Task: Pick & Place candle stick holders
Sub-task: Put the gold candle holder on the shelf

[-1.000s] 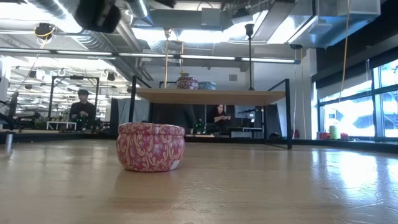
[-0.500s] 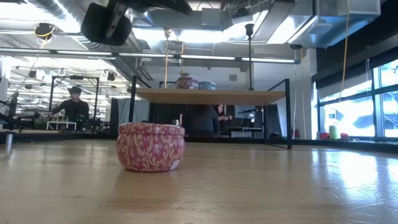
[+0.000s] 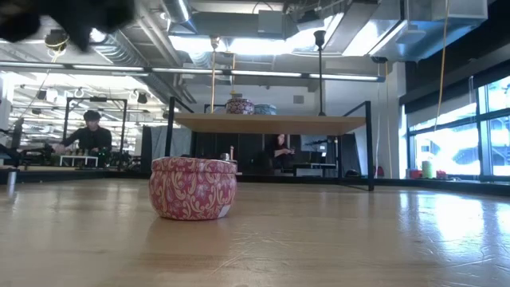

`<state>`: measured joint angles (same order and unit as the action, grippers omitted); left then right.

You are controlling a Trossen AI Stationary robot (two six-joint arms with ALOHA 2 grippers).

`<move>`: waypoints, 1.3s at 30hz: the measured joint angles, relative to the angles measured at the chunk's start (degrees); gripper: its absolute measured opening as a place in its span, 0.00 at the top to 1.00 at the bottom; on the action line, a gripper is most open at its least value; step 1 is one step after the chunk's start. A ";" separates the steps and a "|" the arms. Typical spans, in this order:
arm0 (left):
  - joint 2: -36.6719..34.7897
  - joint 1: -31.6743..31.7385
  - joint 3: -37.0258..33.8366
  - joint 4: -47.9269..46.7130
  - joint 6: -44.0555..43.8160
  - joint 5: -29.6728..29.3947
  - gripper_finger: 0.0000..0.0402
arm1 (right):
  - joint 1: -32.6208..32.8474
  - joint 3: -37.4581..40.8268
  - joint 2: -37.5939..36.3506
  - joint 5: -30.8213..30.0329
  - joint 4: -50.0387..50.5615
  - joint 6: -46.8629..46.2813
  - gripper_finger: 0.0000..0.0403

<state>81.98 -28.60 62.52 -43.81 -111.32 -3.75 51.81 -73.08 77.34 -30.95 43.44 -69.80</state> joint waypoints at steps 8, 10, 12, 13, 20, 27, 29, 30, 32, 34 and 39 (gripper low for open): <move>-5.36 -5.31 0.00 -14.42 -13.33 6.49 1.00 | 0.00 0.00 0.00 -2.76 0.02 1.36 0.99; -5.84 -6.37 0.00 -15.93 -15.04 8.89 1.00 | 0.00 0.00 0.00 -3.56 0.02 1.69 0.99; -5.80 -7.53 0.00 -16.87 -16.47 10.21 0.99 | 0.00 0.00 0.00 -3.81 0.02 1.86 0.99; -5.80 -8.19 -0.04 -17.25 -17.37 10.53 0.99 | 0.00 0.00 0.00 -3.90 0.02 1.90 0.99; -5.62 -9.99 -3.18 -17.31 -19.11 11.40 0.97 | 0.00 0.00 0.00 -4.62 0.02 2.28 0.99; -5.59 -10.06 -7.24 -14.91 -13.37 11.39 0.86 | -0.02 0.00 0.00 -4.62 0.07 2.25 0.99; -5.58 -10.14 -7.84 -13.30 -6.63 11.24 0.82 | -0.08 0.00 0.00 -4.62 0.08 2.25 0.99; -5.58 -10.26 -7.92 -12.77 -3.13 11.13 0.80 | -0.20 0.00 0.00 -4.62 0.09 2.25 0.99; -5.58 -10.44 -7.93 -11.49 3.34 10.86 0.76 | -0.47 0.00 0.00 -4.62 0.07 2.21 0.99; -5.58 -10.64 -7.93 -11.19 10.22 10.96 0.72 | -0.90 0.00 0.00 -4.62 0.07 2.21 0.99; -5.58 -12.31 -7.93 -10.53 39.33 10.62 0.67 | -2.35 0.00 0.00 -4.62 0.05 2.15 0.99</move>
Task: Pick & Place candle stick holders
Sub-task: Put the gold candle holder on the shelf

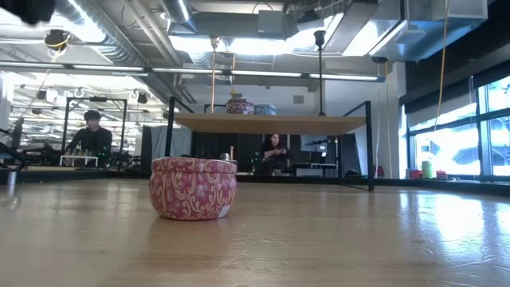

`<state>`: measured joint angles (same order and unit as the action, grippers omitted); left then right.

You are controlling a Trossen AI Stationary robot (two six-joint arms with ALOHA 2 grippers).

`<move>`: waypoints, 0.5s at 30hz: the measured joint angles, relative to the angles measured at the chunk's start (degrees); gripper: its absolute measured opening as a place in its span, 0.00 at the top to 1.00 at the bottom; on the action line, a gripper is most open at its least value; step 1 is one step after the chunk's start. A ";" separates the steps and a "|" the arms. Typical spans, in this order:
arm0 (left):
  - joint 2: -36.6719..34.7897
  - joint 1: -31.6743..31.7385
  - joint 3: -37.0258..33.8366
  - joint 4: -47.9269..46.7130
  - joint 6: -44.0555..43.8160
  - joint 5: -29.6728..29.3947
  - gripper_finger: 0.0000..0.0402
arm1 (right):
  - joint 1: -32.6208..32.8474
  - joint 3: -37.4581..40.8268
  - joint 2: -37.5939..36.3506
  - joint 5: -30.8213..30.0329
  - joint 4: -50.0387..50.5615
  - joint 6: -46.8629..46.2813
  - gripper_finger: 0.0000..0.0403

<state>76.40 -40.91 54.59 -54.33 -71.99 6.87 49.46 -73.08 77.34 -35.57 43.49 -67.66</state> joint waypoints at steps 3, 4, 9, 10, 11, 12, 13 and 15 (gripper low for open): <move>0.00 -1.62 0.00 -0.31 12.71 -1.75 0.67 | -1.04 0.00 0.00 0.00 0.00 -1.04 0.99; 0.03 -1.96 0.00 -1.08 14.85 -1.84 0.66 | -1.38 0.00 0.00 0.01 0.00 -1.61 0.99; 2.06 -3.05 -0.09 -7.27 25.49 -4.26 0.63 | -3.09 0.00 0.00 -2.17 -0.02 -4.45 0.99; 2.50 -3.84 -0.09 -7.59 27.88 -5.29 0.62 | -3.60 0.00 0.00 -2.78 -0.02 -5.29 0.99; 2.99 -4.58 -0.09 -7.50 30.63 -6.05 0.62 | -4.13 0.00 0.00 -3.20 -0.02 -5.98 0.99; 3.57 -5.33 -0.09 -7.27 33.45 -7.05 0.61 | -4.68 0.00 0.00 -3.25 -0.02 -6.80 0.99; 4.17 -5.99 -0.09 -7.16 35.92 -8.14 0.60 | -5.17 0.00 0.00 -3.26 -0.01 -7.27 0.99; 5.37 -7.32 -0.37 -6.73 39.98 -9.84 0.58 | -5.92 0.00 0.00 -3.31 -0.01 -8.39 0.99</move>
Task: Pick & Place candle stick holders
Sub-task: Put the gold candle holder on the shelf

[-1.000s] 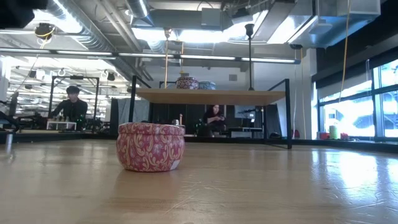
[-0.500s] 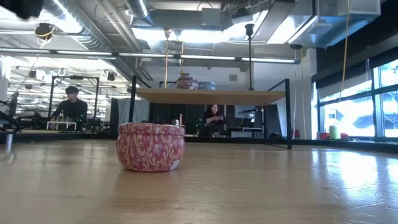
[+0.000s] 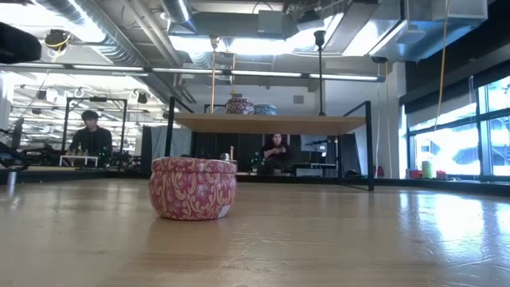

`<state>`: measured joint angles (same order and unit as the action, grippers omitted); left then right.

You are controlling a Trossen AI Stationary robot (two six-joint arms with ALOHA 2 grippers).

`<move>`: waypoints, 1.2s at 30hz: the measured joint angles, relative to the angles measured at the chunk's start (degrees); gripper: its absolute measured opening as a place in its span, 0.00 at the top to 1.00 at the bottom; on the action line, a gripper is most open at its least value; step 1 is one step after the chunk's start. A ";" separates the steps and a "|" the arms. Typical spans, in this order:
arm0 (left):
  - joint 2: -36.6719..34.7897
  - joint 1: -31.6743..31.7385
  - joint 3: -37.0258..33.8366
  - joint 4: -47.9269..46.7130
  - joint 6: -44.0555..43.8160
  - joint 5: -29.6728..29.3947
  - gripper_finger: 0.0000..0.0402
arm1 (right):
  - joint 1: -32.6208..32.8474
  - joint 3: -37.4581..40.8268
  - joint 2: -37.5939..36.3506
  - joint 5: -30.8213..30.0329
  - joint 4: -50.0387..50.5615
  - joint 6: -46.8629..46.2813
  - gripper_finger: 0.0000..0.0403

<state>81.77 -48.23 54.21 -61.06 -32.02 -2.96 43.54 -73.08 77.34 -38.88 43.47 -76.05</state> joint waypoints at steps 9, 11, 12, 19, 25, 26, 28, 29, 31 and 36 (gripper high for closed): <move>2.05 -3.70 -8.68 7.87 2.67 3.33 0.53 | -2.65 0.00 0.00 -0.12 -0.32 -5.04 0.99; 2.08 -3.84 -9.46 8.11 1.56 3.11 0.53 | -3.05 0.00 0.00 -0.12 -0.94 -5.16 0.99; 2.07 -3.84 -9.62 8.13 1.09 2.65 0.53 | -3.32 0.00 0.00 -0.12 -1.34 -5.16 0.99; 2.04 -3.80 -9.62 9.98 -0.54 1.03 0.54 | -4.63 0.00 0.00 -0.10 -2.66 -5.14 0.99; 1.55 -3.80 -9.59 10.16 -2.96 3.13 0.54 | -5.14 0.00 0.00 -0.10 -2.70 -5.14 0.99; 1.42 -3.80 -9.54 10.09 -3.47 3.13 0.54 | -5.24 0.00 0.00 -0.10 -2.70 -5.13 0.99; 1.13 -3.60 -9.05 9.73 -4.17 2.89 0.54 | -5.31 0.00 0.00 -0.10 -2.67 -5.09 0.99; 1.00 -3.35 -8.51 9.73 -4.19 2.54 0.54 | -5.45 0.00 0.00 -0.10 -2.65 -5.03 0.99; 0.99 -2.83 -7.04 9.33 -3.92 0.72 0.54 | -5.73 0.00 0.00 -0.10 -2.63 -4.96 0.99; 0.99 -1.61 -2.49 6.70 0.81 -7.92 0.54 | -6.09 0.00 0.00 -0.09 -2.61 -4.54 0.99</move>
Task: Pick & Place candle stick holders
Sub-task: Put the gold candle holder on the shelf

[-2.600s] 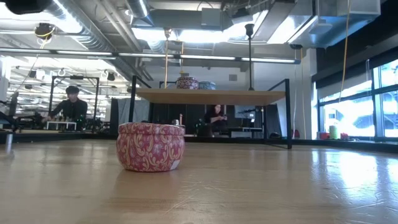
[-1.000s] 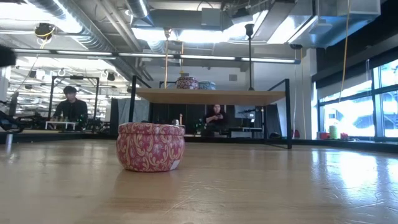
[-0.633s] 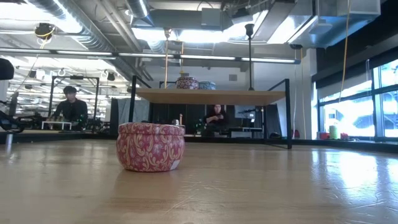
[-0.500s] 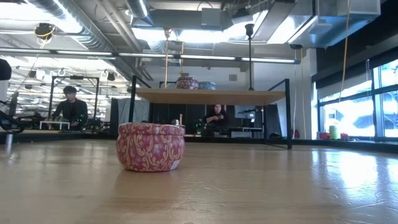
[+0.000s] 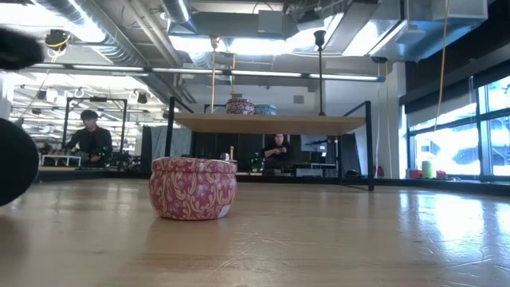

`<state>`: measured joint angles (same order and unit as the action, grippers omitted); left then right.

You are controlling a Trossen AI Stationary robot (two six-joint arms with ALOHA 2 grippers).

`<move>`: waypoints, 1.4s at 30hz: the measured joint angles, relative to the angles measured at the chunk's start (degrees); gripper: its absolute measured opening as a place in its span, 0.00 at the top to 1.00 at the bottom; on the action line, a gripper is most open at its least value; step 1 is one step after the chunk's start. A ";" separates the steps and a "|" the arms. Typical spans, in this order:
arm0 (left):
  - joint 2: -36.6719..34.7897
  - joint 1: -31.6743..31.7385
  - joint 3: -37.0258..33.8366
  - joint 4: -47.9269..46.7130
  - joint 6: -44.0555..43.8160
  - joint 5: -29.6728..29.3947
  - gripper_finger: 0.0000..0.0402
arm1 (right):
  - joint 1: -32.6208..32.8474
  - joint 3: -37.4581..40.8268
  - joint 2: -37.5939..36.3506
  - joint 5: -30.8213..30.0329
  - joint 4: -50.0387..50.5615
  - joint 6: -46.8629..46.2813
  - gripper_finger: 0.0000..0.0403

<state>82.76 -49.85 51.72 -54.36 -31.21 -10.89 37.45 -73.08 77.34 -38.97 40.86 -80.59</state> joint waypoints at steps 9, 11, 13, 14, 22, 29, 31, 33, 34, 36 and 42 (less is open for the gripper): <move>0.27 4.95 -1.73 2.46 6.36 -4.55 0.54 | -0.07 0.00 0.00 0.01 0.00 0.49 0.99; 0.28 6.82 -2.83 3.44 6.92 -4.60 0.54 | -0.07 0.00 0.00 0.00 0.02 0.68 0.99; 0.28 8.52 -3.85 3.94 6.96 -4.56 0.54 | -0.04 0.00 0.00 0.01 0.02 0.70 0.99; 0.28 9.33 -4.41 4.29 6.98 -4.40 0.54 | -0.06 0.00 0.00 0.01 0.02 0.72 0.99; 0.28 12.18 -5.40 5.96 10.43 1.85 0.55 | -0.03 0.00 0.00 0.01 0.00 1.15 0.99; 1.74 13.05 -5.40 9.12 11.63 2.87 0.57 | -0.03 0.00 0.00 0.01 0.00 1.15 0.99; 2.80 13.31 -5.40 9.54 11.70 3.51 0.58 | -0.03 0.00 0.00 0.01 0.02 1.15 0.99; 3.89 13.31 -5.40 9.63 11.70 3.56 0.59 | -0.03 0.00 0.00 0.01 0.00 1.15 0.99; 4.42 13.31 -5.40 9.62 11.69 3.56 0.60 | -0.04 0.00 0.00 0.01 0.00 1.15 0.99; 5.38 13.31 -5.40 9.62 11.64 3.56 0.62 | -0.03 0.00 0.00 0.01 0.00 1.15 0.99; 6.36 13.32 -5.40 9.54 9.93 4.47 0.79 | -0.02 0.00 0.00 0.01 -0.02 1.13 0.99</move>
<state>89.12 -36.53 46.33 -44.82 -21.28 -6.42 37.43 -73.08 77.34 -38.96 40.84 -79.46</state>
